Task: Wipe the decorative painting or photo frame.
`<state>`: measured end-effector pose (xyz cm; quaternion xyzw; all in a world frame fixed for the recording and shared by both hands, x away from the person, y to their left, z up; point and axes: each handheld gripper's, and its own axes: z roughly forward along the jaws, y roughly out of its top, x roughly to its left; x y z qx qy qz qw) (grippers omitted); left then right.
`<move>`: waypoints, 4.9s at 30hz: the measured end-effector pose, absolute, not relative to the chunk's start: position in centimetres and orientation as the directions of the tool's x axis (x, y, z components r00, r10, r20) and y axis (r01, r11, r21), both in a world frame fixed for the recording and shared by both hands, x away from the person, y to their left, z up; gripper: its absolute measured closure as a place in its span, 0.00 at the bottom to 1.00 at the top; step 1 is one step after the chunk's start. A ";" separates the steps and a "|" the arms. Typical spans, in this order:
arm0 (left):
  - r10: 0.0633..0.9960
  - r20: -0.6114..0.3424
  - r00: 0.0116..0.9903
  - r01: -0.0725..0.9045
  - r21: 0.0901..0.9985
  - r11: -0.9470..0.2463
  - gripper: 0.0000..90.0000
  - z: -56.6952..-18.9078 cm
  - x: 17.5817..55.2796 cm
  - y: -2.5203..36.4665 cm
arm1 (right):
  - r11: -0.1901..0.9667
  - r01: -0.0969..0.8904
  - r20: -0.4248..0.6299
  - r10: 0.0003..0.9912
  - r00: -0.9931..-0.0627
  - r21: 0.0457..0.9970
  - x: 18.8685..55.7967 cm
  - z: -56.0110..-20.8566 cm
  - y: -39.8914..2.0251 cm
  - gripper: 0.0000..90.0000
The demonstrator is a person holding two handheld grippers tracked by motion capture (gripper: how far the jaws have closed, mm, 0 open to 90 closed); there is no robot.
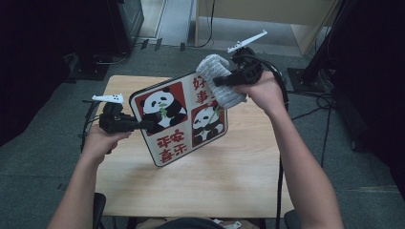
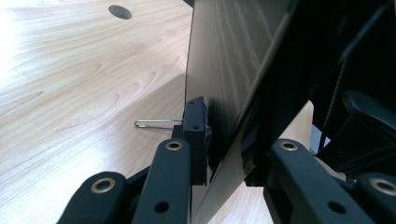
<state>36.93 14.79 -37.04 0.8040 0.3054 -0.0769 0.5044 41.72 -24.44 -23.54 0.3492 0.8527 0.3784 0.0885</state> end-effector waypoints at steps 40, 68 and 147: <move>0.402 -0.426 0.811 0.558 0.768 -0.313 0.86 -37.1 37.1 15.0 | 0.503 0.521 0.124 0.627 -0.769 0.690 42.4 -28.3 -22.7 0.75; 0.401 -0.418 0.815 0.552 0.770 -0.320 0.86 -37.0 37.0 14.9 | 0.488 0.523 0.140 0.624 -0.769 0.699 41.6 -31.0 -23.3 0.75; 0.404 -0.415 0.815 0.551 0.770 -0.322 0.86 -37.0 37.0 14.9 | 0.493 0.561 0.201 0.605 -0.770 0.665 39.4 -39.7 -24.0 0.74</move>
